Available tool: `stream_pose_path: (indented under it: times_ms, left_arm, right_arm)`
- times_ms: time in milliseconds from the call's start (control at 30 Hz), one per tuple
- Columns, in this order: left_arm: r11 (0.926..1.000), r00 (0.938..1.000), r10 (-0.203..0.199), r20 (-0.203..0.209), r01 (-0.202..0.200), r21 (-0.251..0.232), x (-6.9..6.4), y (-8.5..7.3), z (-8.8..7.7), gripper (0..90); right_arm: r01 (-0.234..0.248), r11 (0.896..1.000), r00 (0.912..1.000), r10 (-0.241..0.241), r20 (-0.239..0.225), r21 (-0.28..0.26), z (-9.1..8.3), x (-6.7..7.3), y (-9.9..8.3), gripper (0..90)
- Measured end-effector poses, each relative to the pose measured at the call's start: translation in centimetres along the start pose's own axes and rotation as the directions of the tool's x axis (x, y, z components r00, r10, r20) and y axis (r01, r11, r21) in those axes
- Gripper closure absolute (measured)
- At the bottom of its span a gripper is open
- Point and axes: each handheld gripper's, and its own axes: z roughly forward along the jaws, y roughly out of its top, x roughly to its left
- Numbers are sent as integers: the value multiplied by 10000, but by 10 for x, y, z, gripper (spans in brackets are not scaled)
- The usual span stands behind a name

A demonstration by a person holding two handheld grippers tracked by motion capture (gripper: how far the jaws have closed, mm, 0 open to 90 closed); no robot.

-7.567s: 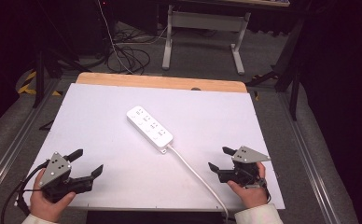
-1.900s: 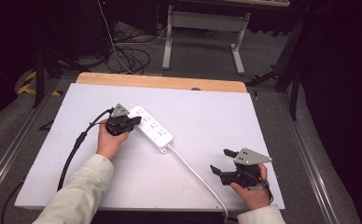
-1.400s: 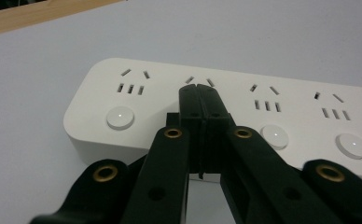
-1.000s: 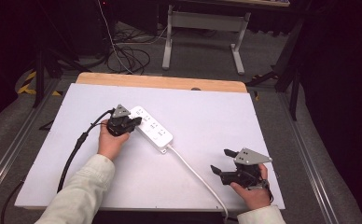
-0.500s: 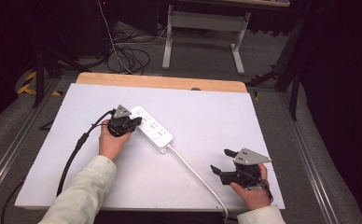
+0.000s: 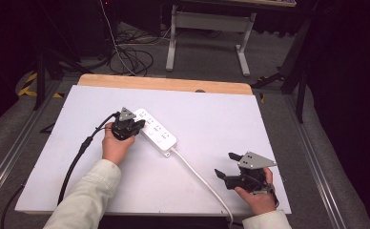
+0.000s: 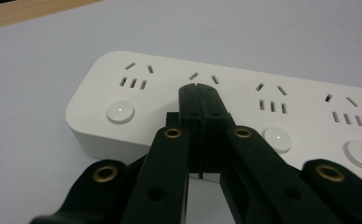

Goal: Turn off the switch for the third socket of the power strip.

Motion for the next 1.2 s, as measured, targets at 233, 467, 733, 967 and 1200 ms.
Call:
stream_pose_path:
  times_ms: [233, 467, 733, 967, 1200]
  left_arm:
    - [9999, 9999, 86, -134, -85, 61, -1, 1, 0, 898]
    - [9998, 9997, 126, -224, -122, 176, -3, 2, 0, 898]
    - [9997, 9993, 112, -354, -104, 239, -5, 3, 0, 899]
    - [9969, 9972, 557, -498, -528, 577, -12, 7, 1, 900]
    - [9966, 9969, 519, -596, -479, 668, -11, 7, 1, 900]
  right_arm:
    - [-10, 10000, 10000, 11, -59, 3, 0, 0, 0, 227]
    - [-33, 10000, 10000, 33, -64, 11, 0, 1, 0, 227]
    - [-28, 10000, 10000, 28, -68, 13, 0, 1, 0, 227]
    - [-10, 10000, 10000, 10, -90, 12, 0, 1, 0, 227]
    - [-16, 10000, 9999, 16, -125, -5, 1, 1, -1, 227]
